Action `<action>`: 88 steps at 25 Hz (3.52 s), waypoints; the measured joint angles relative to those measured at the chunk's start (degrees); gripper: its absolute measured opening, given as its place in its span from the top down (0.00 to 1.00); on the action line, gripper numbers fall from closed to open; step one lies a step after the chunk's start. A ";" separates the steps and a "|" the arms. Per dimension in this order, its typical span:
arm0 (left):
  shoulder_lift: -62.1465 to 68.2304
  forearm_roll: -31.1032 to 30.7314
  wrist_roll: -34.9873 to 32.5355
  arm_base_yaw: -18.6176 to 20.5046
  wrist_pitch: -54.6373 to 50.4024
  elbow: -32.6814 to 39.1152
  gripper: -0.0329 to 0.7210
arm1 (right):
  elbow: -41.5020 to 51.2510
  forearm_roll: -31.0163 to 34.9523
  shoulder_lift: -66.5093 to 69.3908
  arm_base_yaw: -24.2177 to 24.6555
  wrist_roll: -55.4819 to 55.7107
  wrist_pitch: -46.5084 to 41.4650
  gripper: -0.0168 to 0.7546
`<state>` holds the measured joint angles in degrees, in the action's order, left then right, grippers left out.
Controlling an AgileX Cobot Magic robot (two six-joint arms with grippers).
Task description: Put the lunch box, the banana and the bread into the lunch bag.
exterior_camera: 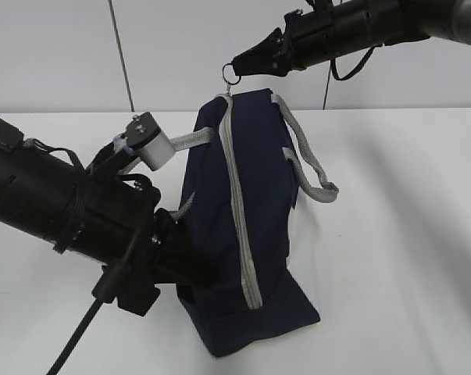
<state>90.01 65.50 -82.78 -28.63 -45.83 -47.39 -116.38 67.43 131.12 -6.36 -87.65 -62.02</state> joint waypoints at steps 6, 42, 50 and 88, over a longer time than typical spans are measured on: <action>-0.21 2.21 0.60 0.18 -1.20 0.25 0.95 | -0.40 2.06 0.64 0.64 0.08 -4.99 1.00; 9.18 -7.40 70.52 7.97 8.76 -23.88 0.54 | -0.75 7.12 0.64 1.01 1.15 -7.08 1.00; 13.09 -10.19 73.91 7.97 6.97 -29.42 0.54 | -0.75 7.04 0.64 1.01 1.29 -7.08 1.00; 14.88 -23.91 74.07 12.42 -7.30 -41.10 0.94 | -0.75 1.10 0.78 1.01 0.21 -7.17 1.00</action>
<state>104.89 41.59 -8.70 -16.21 -53.13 -88.50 -117.14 68.53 131.89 -5.35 -87.44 -69.19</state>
